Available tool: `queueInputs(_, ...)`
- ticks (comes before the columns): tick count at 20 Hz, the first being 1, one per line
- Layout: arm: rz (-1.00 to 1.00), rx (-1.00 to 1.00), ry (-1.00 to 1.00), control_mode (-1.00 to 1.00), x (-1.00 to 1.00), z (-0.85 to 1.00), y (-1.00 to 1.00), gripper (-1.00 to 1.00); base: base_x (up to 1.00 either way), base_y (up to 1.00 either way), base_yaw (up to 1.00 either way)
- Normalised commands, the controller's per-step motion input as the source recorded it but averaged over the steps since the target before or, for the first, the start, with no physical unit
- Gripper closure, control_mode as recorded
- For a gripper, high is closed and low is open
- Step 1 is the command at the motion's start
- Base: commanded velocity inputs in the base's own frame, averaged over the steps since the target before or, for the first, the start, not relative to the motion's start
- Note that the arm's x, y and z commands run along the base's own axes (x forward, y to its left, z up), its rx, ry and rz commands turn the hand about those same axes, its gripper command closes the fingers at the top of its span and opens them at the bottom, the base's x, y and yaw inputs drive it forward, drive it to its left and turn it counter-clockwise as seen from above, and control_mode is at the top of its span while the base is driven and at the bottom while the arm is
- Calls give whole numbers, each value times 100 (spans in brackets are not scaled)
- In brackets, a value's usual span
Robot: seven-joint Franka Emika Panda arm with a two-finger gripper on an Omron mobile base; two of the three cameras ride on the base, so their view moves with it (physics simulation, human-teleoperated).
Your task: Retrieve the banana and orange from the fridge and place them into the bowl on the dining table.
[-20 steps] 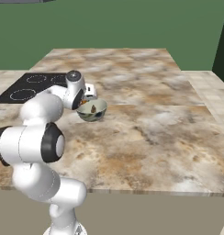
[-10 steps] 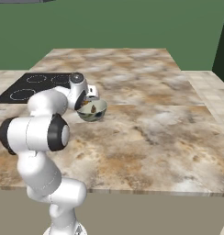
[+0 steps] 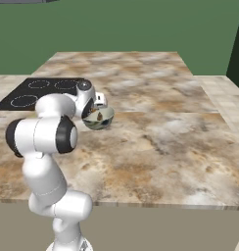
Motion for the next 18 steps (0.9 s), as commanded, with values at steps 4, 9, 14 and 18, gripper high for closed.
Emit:
queueInputs(4,0,0,0,-100,21,-21,0,100,0,0,0)
queueInputs(9,0,0,0,-100,22,-21,1,100,0,0,0)
queueInputs(14,0,0,0,-100,21,-19,1,100,0,0,0)
queueInputs(18,0,0,0,-100,22,-14,4,-100,0,0,0)
